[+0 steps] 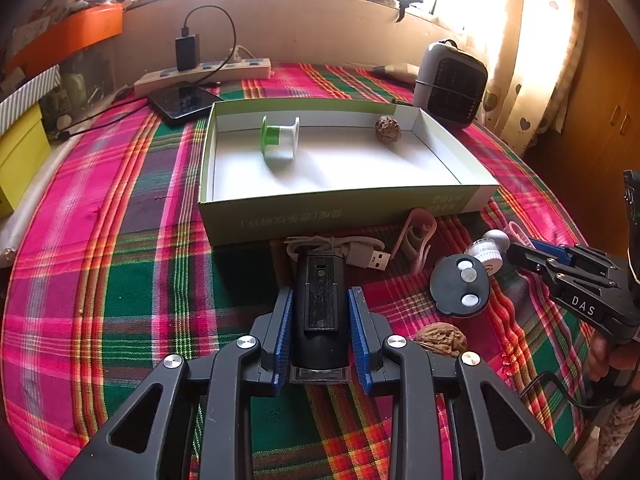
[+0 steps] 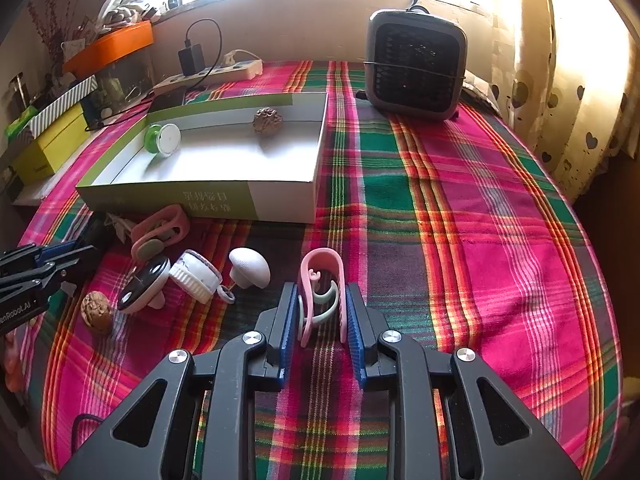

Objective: Organize objects
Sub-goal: 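Lift and carry the flashlight and pink clip over the white box with both tools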

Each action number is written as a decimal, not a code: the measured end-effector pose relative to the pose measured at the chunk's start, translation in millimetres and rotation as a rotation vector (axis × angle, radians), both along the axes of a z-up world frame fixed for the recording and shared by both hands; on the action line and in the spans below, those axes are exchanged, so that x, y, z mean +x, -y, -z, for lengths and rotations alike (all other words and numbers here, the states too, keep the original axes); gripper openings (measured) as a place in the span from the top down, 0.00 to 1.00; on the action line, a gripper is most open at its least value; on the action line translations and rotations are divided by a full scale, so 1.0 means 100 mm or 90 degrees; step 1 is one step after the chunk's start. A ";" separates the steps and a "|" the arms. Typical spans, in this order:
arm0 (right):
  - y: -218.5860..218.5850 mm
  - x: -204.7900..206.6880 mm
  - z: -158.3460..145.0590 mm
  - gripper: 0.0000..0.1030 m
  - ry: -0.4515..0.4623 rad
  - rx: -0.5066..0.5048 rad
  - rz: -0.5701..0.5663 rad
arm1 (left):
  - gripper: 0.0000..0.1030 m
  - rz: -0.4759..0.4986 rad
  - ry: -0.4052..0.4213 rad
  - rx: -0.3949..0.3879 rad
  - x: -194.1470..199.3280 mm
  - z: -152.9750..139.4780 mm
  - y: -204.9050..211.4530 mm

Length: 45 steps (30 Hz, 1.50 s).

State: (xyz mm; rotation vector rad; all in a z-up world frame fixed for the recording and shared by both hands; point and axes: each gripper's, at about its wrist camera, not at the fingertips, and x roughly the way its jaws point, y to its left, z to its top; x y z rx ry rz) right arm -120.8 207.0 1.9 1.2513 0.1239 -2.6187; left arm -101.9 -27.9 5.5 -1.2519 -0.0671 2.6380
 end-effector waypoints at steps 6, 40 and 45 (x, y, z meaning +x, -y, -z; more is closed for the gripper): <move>0.01 0.02 -0.01 0.76 0.002 -0.005 -0.001 | 0.76 -0.003 0.004 0.002 0.01 0.00 0.00; 0.22 -0.07 -0.46 0.76 -0.032 -0.016 -0.041 | 0.76 0.005 -0.036 0.021 -0.12 -0.51 0.02; 0.27 -0.22 -0.54 0.76 -0.039 -0.018 -0.046 | 0.76 0.004 -0.038 0.018 -0.26 -0.54 0.03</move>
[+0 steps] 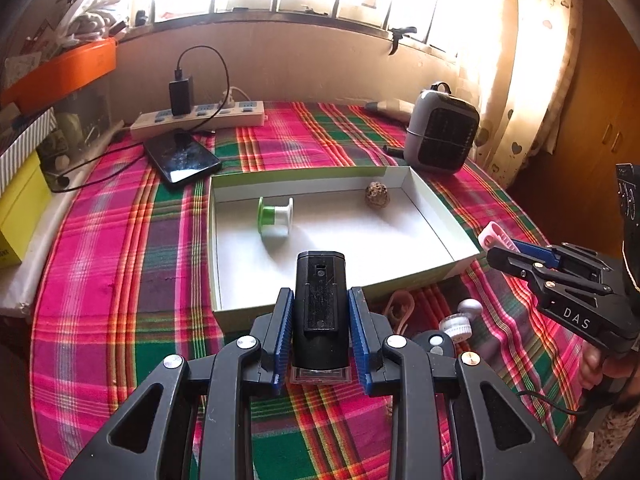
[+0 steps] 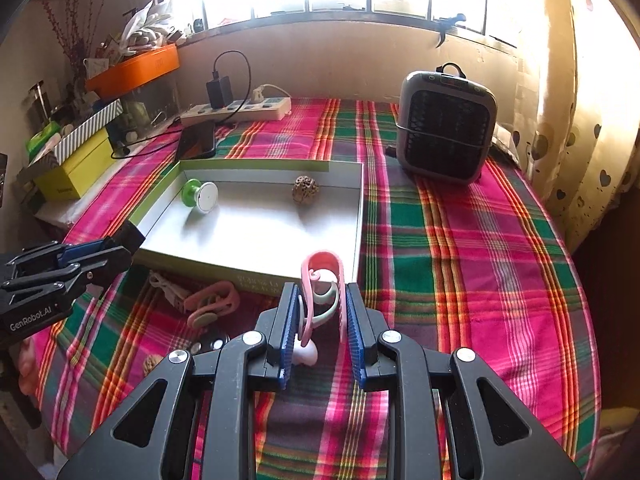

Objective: Organize objects
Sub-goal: 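Lift and carry the flashlight and pink clip over the white box with both tools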

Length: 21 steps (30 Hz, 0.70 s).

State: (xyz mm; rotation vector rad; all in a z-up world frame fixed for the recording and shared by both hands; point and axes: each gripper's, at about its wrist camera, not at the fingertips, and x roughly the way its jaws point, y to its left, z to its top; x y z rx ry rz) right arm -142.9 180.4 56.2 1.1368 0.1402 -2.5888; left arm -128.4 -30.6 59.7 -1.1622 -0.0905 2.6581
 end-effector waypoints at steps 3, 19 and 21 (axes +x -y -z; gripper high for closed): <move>0.02 -0.10 -0.02 0.76 0.002 0.000 -0.002 | 0.76 -0.003 0.004 0.003 -0.09 0.00 0.03; 0.19 -0.75 0.06 0.76 0.038 0.012 -0.016 | 0.76 -0.029 0.033 0.002 -0.50 0.14 0.10; 0.21 -0.82 0.09 0.76 0.044 0.014 -0.016 | 0.76 -0.031 0.037 0.002 -0.54 0.16 0.11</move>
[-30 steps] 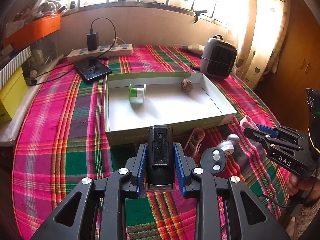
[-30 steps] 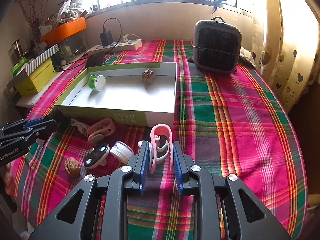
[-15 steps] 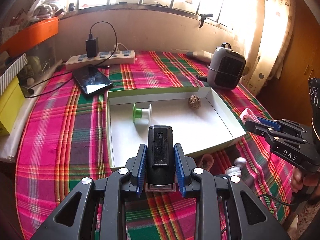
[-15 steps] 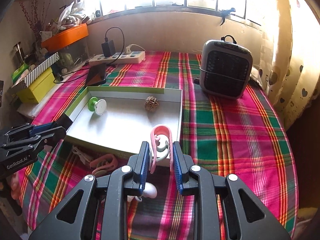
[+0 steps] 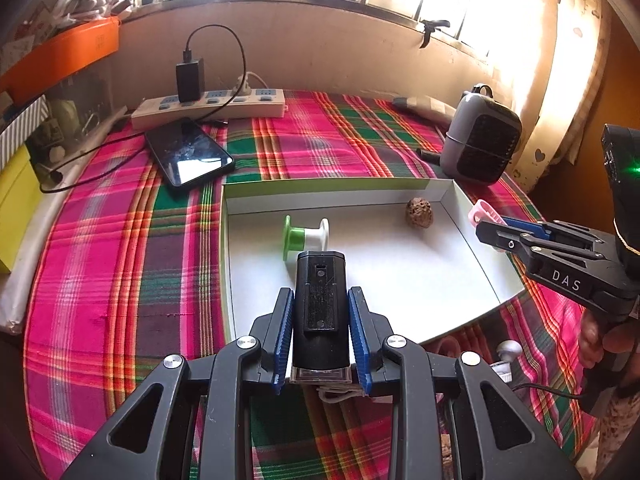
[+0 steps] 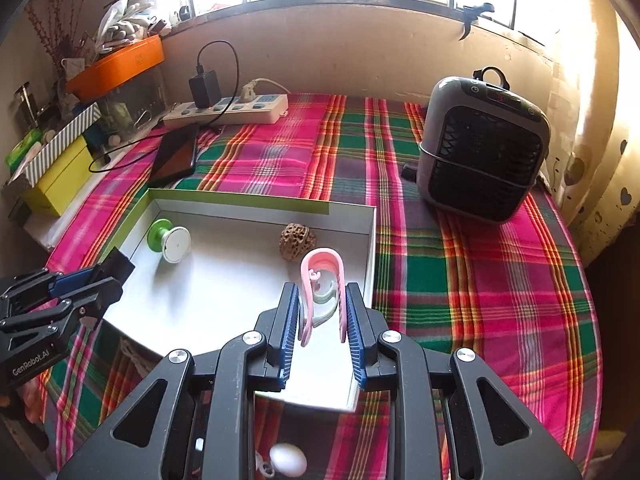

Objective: Organize objects
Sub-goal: 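Lift and carry the flashlight and pink clip over the white box with both tools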

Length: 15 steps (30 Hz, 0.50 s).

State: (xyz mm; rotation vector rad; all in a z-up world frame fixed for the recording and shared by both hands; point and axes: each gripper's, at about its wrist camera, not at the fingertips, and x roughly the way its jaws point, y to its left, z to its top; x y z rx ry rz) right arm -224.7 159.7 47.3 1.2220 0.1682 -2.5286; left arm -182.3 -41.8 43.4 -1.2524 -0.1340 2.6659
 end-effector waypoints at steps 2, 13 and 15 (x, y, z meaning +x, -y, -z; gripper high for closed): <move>0.01 -0.06 0.03 0.76 0.008 -0.001 -0.002 | 0.76 -0.003 0.004 -0.001 -0.04 0.02 0.01; 0.01 -0.36 0.20 0.76 0.047 -0.003 0.008 | 0.76 -0.011 0.029 0.000 -0.21 0.15 0.03; 0.03 -0.39 0.20 0.76 0.046 -0.001 0.006 | 0.76 -0.011 0.032 -0.002 -0.23 0.17 0.03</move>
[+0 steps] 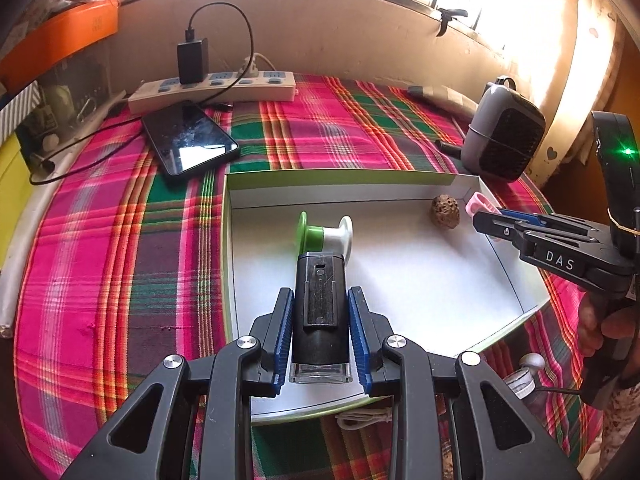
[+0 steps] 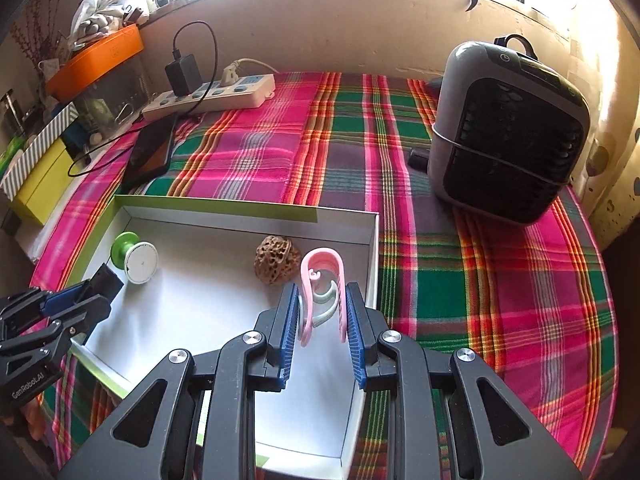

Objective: Organize objects
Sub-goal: 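Lift and carry the flashlight and pink clip over the white box with both tools, then open the right tool to drop the pink clip while the left tool releases the flashlight into the box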

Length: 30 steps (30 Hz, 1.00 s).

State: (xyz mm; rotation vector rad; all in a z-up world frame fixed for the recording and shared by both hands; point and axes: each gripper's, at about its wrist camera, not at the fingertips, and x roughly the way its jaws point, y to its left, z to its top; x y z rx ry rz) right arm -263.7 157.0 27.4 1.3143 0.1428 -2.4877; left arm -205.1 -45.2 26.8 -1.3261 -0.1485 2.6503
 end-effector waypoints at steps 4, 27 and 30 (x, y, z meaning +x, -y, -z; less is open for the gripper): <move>0.04 -0.04 0.02 0.76 0.001 0.005 -0.005 | 0.76 -0.001 0.005 0.001 -0.04 0.03 0.01; 0.19 -0.17 0.18 0.76 0.003 0.015 -0.015 | 0.76 -0.010 -0.010 -0.014 -0.28 0.07 -0.02; 0.22 -0.16 0.18 0.76 -0.007 0.025 -0.018 | 0.76 -0.010 -0.013 -0.018 -0.30 0.07 -0.01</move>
